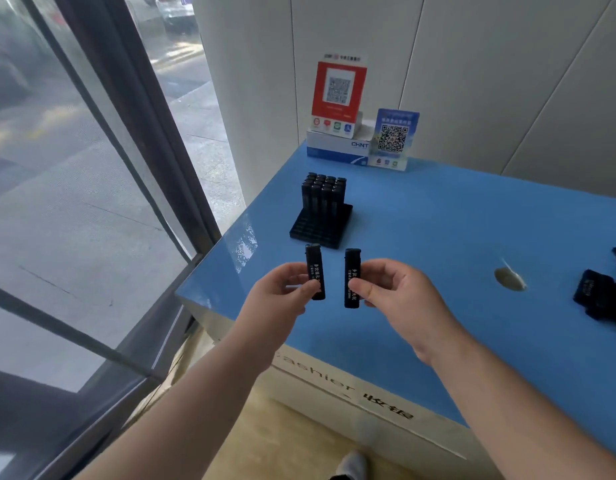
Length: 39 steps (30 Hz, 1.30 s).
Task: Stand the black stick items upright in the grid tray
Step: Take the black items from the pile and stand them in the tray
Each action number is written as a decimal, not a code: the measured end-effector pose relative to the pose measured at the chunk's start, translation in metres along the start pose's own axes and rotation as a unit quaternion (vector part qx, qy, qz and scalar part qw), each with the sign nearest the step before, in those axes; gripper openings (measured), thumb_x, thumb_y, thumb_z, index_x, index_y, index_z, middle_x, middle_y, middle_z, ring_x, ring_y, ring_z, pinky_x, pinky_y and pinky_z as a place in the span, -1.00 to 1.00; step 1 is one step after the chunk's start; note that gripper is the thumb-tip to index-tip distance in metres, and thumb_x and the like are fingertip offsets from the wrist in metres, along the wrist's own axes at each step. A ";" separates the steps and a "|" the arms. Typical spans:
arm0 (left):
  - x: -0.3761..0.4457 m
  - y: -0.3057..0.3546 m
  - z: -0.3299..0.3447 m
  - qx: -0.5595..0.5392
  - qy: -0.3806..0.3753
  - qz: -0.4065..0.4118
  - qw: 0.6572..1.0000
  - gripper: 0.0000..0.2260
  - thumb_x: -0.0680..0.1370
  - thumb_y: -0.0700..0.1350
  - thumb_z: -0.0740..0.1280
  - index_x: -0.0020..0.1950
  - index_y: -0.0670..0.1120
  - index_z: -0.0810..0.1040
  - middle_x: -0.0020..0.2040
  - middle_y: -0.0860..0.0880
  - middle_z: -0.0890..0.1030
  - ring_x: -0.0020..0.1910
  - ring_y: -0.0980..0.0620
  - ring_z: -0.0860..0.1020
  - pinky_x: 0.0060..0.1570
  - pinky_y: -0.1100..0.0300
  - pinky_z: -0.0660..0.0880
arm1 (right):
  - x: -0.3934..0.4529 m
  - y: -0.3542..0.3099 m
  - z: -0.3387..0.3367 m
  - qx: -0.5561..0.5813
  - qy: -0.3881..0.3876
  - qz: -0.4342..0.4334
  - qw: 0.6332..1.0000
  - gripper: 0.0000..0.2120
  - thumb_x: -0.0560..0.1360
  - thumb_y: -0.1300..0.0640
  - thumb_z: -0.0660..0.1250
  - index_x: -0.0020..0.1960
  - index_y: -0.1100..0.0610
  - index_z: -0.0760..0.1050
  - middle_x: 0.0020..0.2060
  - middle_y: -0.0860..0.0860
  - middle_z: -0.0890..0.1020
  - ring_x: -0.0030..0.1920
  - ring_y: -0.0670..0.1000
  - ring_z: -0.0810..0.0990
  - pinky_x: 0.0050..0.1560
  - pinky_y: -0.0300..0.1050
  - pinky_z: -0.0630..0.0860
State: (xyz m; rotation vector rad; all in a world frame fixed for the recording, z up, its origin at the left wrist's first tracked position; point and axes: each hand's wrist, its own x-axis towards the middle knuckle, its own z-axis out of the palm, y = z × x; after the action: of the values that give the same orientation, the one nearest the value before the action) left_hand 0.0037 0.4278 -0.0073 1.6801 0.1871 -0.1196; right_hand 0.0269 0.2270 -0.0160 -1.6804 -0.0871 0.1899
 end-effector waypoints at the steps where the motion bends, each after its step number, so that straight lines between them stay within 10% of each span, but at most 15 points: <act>1: 0.009 0.000 -0.004 0.007 0.002 0.000 1.000 -0.83 0.57 -0.09 0.40 -0.01 0.21 0.66 -0.06 0.09 0.71 0.01 -0.02 0.64 0.01 0.07 0.56 | 0.010 0.000 0.002 0.000 0.004 -0.002 1.000 -0.85 0.50 0.08 0.49 -0.02 -0.17 0.66 -0.07 -0.12 0.74 -0.03 -0.14 0.70 -0.06 -0.25 0.56; 7: 0.062 0.005 -0.029 0.036 0.011 -0.009 0.999 -0.86 0.57 -0.04 0.40 0.02 0.22 0.66 -0.04 0.10 0.72 0.09 -0.12 0.62 0.09 -0.01 0.56 | 0.078 -0.005 0.015 -0.016 0.028 0.005 0.999 -0.87 0.51 0.07 0.49 0.05 -0.01 0.65 -0.09 -0.08 0.74 -0.08 -0.02 0.72 0.02 -0.06 0.64; 14: 0.122 0.005 -0.049 0.056 0.013 -0.018 0.998 -0.91 0.55 -0.05 0.42 -0.04 0.17 0.65 -0.10 0.09 0.72 0.00 -0.01 0.65 0.01 0.01 0.56 | 0.129 -0.010 0.027 -0.002 0.056 -0.002 0.998 -0.92 0.52 0.13 0.47 0.00 0.00 0.65 -0.14 -0.12 0.73 -0.14 -0.13 0.70 -0.14 -0.33 0.58; 32: 0.271 -0.002 -0.066 0.195 -0.112 0.104 0.969 -0.86 0.52 -0.13 0.42 -0.03 0.11 0.70 -0.24 0.33 0.66 -0.17 0.41 0.58 -0.20 0.55 0.38 | 0.187 0.006 0.068 -0.028 0.264 0.033 0.964 -0.90 0.52 0.17 0.46 -0.01 -0.02 0.65 -0.11 -0.15 0.74 -0.07 -0.14 0.70 0.07 -0.12 0.59; 39: 0.282 -0.019 -0.063 0.300 -0.136 0.198 0.923 -0.83 0.55 -0.10 0.38 0.04 0.16 0.66 -0.12 0.18 0.66 -0.13 0.20 0.58 -0.18 0.39 0.42 | 0.190 0.018 0.077 -0.033 0.294 0.029 0.955 -0.86 0.50 0.22 0.48 -0.03 0.00 0.67 -0.11 -0.11 0.75 -0.06 -0.10 0.71 0.08 -0.15 0.59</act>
State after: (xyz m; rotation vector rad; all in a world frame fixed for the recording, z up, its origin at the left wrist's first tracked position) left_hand 0.2748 0.5072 -0.0719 2.2502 -0.4444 -0.1093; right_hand 0.1987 0.3323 -0.0558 -1.7439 0.4068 -0.2771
